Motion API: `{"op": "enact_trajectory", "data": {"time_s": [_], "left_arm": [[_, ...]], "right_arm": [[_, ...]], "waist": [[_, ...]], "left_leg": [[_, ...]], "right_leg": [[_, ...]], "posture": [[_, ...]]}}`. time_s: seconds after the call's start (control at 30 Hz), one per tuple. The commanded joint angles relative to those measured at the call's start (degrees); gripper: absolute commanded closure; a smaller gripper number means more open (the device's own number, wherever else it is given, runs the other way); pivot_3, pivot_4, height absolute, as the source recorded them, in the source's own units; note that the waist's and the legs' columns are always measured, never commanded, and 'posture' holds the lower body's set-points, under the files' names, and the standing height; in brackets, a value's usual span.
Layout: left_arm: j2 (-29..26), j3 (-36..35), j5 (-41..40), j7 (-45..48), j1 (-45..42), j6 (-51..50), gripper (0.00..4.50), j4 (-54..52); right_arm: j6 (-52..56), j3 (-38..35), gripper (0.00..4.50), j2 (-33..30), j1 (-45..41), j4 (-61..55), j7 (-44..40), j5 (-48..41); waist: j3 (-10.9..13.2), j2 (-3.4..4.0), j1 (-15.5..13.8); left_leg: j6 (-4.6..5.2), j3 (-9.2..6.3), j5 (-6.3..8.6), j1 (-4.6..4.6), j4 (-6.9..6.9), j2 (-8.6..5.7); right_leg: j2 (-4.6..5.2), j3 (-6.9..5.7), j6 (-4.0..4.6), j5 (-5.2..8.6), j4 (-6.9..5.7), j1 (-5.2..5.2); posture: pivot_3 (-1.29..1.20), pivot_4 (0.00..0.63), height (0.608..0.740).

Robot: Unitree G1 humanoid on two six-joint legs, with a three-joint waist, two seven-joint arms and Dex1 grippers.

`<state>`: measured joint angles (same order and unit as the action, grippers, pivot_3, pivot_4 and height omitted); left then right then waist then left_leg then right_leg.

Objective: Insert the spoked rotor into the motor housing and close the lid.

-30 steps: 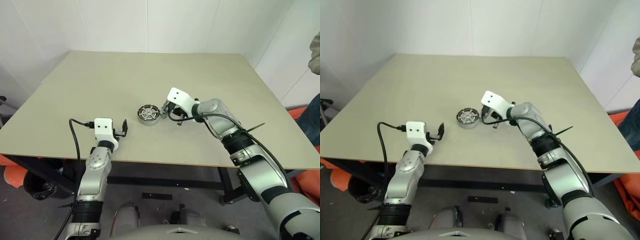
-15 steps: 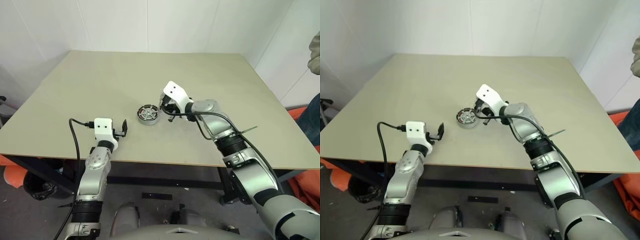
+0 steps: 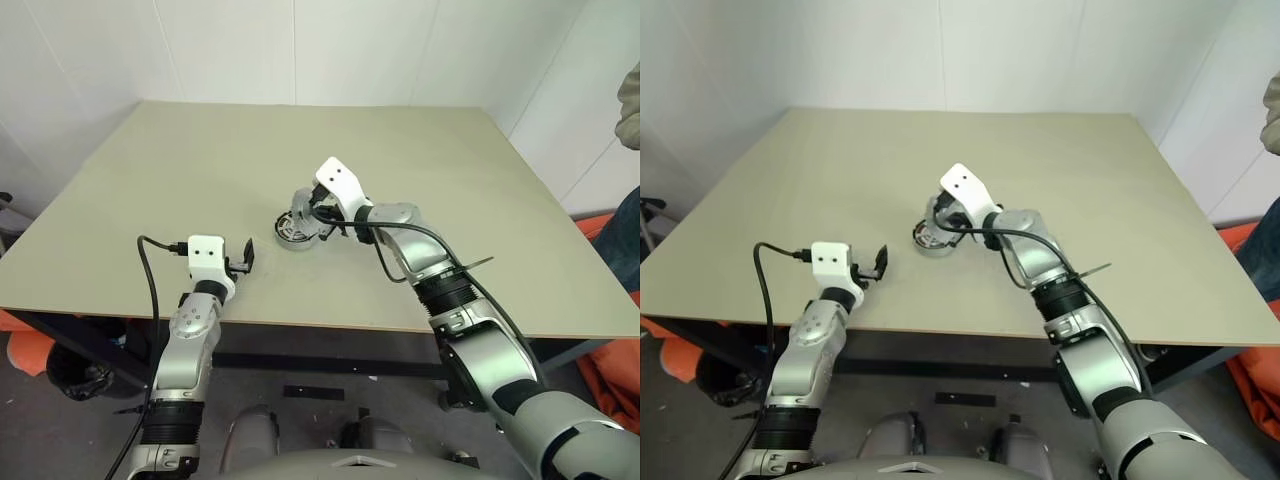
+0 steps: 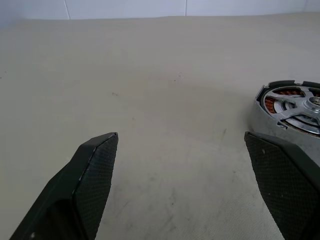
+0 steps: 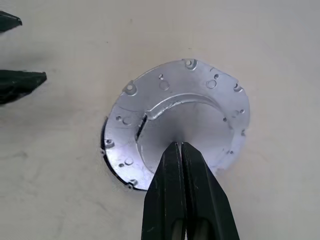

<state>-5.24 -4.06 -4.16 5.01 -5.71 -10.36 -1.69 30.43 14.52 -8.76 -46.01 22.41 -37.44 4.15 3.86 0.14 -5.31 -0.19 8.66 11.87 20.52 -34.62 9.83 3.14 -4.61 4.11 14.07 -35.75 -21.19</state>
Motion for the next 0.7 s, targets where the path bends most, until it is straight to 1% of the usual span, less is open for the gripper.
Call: {"op": "enact_trajectory", "data": {"time_s": [0.03, 0.27, 0.53, 0.6, 0.7], "left_arm": [[-0.34, 0.16, -0.10, 0.33, -0.98, 0.39, 0.21, -1.88], [-0.42, 0.25, 0.00, 0.34, -0.81, 0.29, 0.21, -2.13], [-0.55, 0.24, 0.08, 0.21, -0.40, 0.00, 0.21, -2.90], [-0.51, 0.35, 0.14, 0.17, -0.30, 0.00, 0.21, -3.02], [-0.53, 0.29, 0.11, 0.10, -0.09, -0.06, 0.21, -3.34]], "right_arm": [[-1.08, -0.45, 4.46, 2.02, -0.38, 1.19, 1.54, -1.00], [-5.41, -0.33, 4.46, 5.83, -1.14, 9.12, 4.55, -0.34], [-9.43, -1.02, 4.46, 6.27, -1.93, 15.46, 6.40, -0.05], [-9.92, -1.53, 4.46, 6.16, -1.36, 14.53, 6.64, -0.46], [-11.86, -1.99, 4.46, 5.17, 1.76, 6.61, 4.91, -2.10]], "waist": [[0.00, 0.00, -0.01], [0.00, 0.01, 0.00], [0.00, 0.01, -0.01], [0.01, 0.02, -0.01], [0.01, 0.02, -0.15]], "left_leg": [[0.00, 0.00, 0.00, 0.00, 0.00, 0.00], [-0.09, 0.00, -0.04, -0.01, 0.01, 0.00], [-0.12, 0.00, -0.06, -0.08, 0.01, -0.01], [-0.11, 0.00, -0.05, -0.18, 0.02, 0.00], [0.02, 0.00, 0.02, -0.23, 0.03, -0.01]], "right_leg": [[0.00, 0.00, 0.00, 0.00, 0.00, 0.00], [0.00, 0.00, 0.00, 0.00, 0.01, 0.01], [0.01, 0.00, 0.00, 0.00, 0.01, 0.07], [0.01, 0.00, 0.00, 0.00, 0.01, 0.16], [0.01, 0.01, -0.01, 0.01, 0.02, 0.22]], "posture": [[0.00, 0.000, 0.740], [0.00, 0.000, 0.740], [0.00, 0.000, 0.740], [0.00, 0.000, 0.740], [0.00, 0.000, 0.740]]}}
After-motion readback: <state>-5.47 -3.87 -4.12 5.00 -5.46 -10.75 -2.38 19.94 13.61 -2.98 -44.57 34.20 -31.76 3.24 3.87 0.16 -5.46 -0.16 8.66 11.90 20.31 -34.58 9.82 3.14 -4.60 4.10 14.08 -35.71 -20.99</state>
